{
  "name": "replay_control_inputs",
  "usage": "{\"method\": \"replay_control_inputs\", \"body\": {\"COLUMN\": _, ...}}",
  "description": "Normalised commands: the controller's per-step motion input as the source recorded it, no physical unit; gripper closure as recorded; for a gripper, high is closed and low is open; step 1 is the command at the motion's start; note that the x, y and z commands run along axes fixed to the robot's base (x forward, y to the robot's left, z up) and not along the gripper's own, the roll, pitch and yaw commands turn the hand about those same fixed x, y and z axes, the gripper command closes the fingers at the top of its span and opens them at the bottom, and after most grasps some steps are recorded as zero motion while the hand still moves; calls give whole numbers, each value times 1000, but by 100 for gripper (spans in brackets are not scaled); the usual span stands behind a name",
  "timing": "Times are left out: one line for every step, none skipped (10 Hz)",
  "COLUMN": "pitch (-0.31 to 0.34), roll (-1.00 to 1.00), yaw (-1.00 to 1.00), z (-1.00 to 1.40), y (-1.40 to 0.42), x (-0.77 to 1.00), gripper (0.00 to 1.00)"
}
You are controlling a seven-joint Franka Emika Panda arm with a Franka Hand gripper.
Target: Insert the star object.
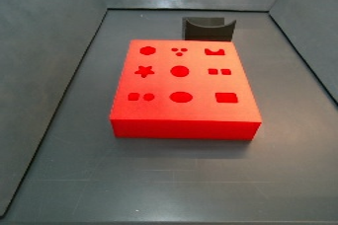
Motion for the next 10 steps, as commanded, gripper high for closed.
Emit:
{"method": "replay_control_inputs", "body": {"pitch": -143, "roll": 0, "yaw": -651, "z": -497, "y": 351, "x": 6, "gripper": 100}}
{"method": "replay_control_inputs", "body": {"pitch": -121, "roll": 11, "yaw": -814, "z": -429, "y": 163, "x": 23, "gripper": 100}}
{"method": "replay_control_inputs", "body": {"pitch": -143, "roll": 0, "yaw": -914, "z": -477, "y": 74, "x": 0, "gripper": 100}}
{"method": "replay_control_inputs", "body": {"pitch": -113, "roll": 0, "yaw": -1000, "z": -529, "y": 0, "x": 0, "gripper": 100}}
{"method": "replay_control_inputs", "body": {"pitch": -100, "roll": 0, "yaw": -1000, "z": -611, "y": 0, "x": 0, "gripper": 100}}
{"method": "replay_control_inputs", "body": {"pitch": -51, "roll": 0, "yaw": -1000, "z": -691, "y": 0, "x": 0, "gripper": 100}}
{"method": "replay_control_inputs", "body": {"pitch": -4, "roll": 0, "yaw": -1000, "z": -763, "y": 0, "x": -17, "gripper": 100}}
{"method": "replay_control_inputs", "body": {"pitch": 0, "roll": 0, "yaw": -1000, "z": -763, "y": 0, "x": 0, "gripper": 100}}
{"method": "replay_control_inputs", "body": {"pitch": 3, "roll": 0, "yaw": -1000, "z": -749, "y": 0, "x": 0, "gripper": 100}}
{"method": "replay_control_inputs", "body": {"pitch": 26, "roll": 0, "yaw": -1000, "z": -671, "y": 0, "x": -3, "gripper": 100}}
